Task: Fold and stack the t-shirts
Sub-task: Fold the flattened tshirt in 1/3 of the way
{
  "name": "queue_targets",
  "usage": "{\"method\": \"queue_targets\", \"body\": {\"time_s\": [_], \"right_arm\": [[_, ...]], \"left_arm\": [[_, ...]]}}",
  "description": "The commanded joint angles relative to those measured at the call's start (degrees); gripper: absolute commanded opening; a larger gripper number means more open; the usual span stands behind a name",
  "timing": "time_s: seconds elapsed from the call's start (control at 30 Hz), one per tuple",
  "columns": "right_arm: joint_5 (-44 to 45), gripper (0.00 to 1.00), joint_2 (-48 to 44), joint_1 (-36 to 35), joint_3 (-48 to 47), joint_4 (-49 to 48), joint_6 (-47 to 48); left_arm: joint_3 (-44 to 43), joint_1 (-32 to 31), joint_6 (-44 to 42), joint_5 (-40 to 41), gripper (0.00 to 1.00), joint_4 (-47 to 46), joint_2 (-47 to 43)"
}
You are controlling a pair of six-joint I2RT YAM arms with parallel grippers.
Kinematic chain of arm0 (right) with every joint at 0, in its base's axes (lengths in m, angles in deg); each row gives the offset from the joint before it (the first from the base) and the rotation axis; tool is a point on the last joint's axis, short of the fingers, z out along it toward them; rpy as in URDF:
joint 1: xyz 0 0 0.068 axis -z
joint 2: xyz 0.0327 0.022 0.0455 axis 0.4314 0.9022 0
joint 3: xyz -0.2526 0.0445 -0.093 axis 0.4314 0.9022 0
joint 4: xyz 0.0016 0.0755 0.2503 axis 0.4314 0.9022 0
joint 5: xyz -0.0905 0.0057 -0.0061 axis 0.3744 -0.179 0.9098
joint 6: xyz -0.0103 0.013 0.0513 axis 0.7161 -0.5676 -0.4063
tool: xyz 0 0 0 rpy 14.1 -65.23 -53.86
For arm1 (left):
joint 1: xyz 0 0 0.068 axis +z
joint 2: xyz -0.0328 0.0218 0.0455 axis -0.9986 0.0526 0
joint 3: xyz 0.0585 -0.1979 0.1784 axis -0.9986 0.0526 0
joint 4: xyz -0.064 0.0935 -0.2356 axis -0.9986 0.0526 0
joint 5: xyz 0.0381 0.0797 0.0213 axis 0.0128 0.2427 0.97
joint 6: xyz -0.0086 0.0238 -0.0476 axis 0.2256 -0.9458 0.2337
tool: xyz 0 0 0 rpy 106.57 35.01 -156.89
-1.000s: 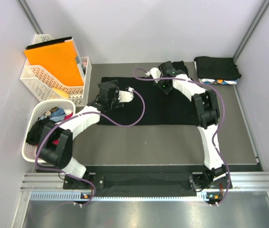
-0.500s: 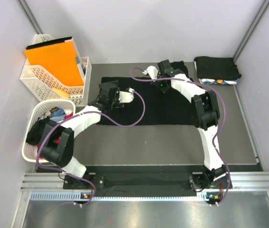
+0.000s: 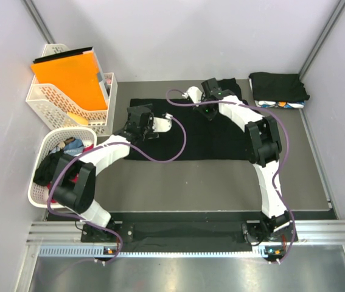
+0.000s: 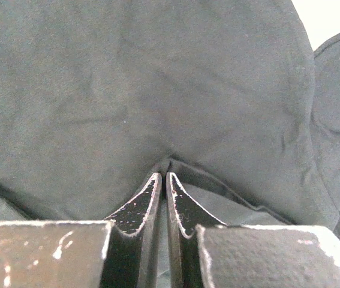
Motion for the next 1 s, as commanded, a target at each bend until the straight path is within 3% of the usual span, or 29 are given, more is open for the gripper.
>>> {"method": "queue_targets", "body": {"time_s": [0.0,0.07,0.23,0.3,0.57,0.67,0.77,0.8,0.97], "right_arm": [[-1.22,0.07,-1.88,-1.52,0.41,-0.72,0.68],[-0.96,0.09,-1.71,-1.52,0.76,-0.63,0.68],[-0.43,0.45,-3.46,-1.61,2.68,-1.24,0.68],[-0.08,0.50,-5.48,-1.69,3.30,-2.56,0.06],[4.31,0.53,-16.46,-1.00,7.00,-7.40,-1.34],[6.59,0.45,-17.53,0.67,7.70,-7.31,-2.83],[6.42,0.15,-17.18,2.96,9.63,-6.79,-3.71],[6.16,0.01,-16.92,3.66,10.50,-6.44,-4.07],[3.18,0.00,-12.96,8.76,10.95,-4.77,-6.00]], "left_arm": [[-2.20,-0.25,-0.65,-0.99,0.99,-3.04,0.69],[-2.29,-0.25,-0.65,-1.16,0.99,-2.87,0.78],[-2.03,-0.43,-0.74,-0.99,0.99,-2.78,0.25],[-1.77,-0.43,-0.74,-0.81,0.99,-2.78,-0.10],[-0.71,-0.78,-1.61,-0.90,0.99,-3.13,-0.98],[-0.97,-1.04,-1.62,-1.07,0.99,-3.13,-0.98],[-1.15,-1.13,-1.79,-1.43,0.99,-3.22,-0.81],[-1.33,-1.22,-1.97,-1.60,0.99,-3.13,-0.72],[-1.76,-1.48,-2.23,-2.04,0.99,-3.04,-0.28]]}}
